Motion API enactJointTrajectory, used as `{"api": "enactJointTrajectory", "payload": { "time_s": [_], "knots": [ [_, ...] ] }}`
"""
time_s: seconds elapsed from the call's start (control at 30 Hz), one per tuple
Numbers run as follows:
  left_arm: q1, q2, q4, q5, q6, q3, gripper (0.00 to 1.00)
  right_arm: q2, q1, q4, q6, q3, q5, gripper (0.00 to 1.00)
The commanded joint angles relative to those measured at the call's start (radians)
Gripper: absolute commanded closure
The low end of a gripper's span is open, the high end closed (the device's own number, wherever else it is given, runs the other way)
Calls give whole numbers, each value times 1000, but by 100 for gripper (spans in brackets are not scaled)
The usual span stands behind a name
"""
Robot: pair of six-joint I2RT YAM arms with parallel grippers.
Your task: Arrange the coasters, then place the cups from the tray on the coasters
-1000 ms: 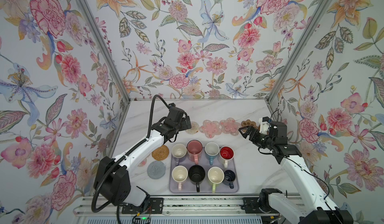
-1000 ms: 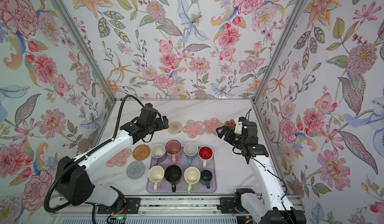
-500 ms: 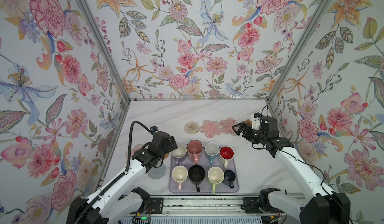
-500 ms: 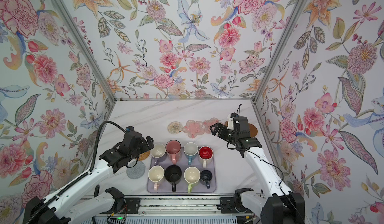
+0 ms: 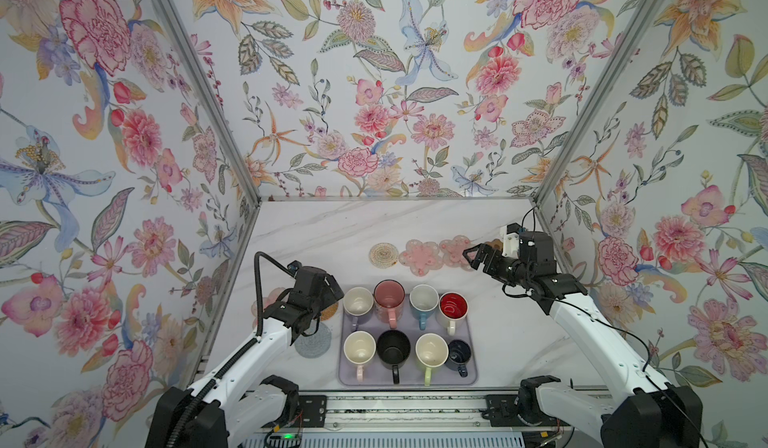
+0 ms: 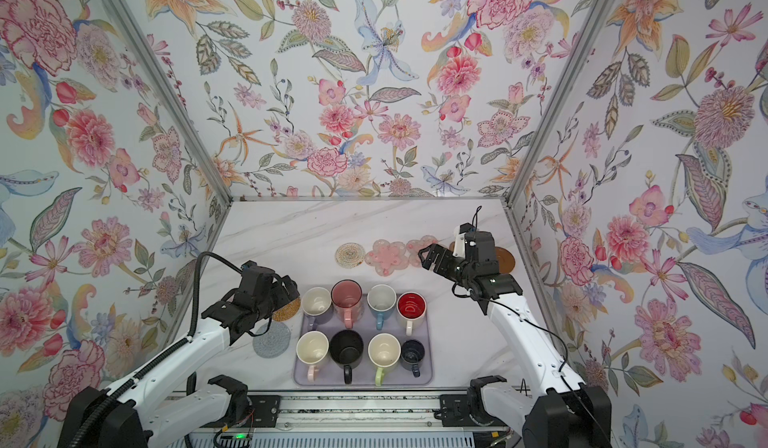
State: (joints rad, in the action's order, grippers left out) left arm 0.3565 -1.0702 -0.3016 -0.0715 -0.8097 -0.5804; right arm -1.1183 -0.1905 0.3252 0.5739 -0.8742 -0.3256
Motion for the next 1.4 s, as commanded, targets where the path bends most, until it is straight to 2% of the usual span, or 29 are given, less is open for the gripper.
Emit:
{"api": "enactJointTrajectory", "payload": {
  "time_s": [0.0, 0.43, 0.97, 1.37],
  "knots": [
    [-16, -61, 67, 70, 8, -3, 1, 15, -4, 17, 10, -22, 16, 1],
    [-29, -270, 153, 128, -2, -43, 1, 25, -4, 20, 14, -17, 22, 1],
    [-82, -456, 246, 161, -2, -75, 1, 49, -5, 35, 14, -15, 33, 1],
    [-102, -631, 258, 159, 47, -238, 1, 55, -4, 65, 8, -30, 45, 1]
  ]
}}
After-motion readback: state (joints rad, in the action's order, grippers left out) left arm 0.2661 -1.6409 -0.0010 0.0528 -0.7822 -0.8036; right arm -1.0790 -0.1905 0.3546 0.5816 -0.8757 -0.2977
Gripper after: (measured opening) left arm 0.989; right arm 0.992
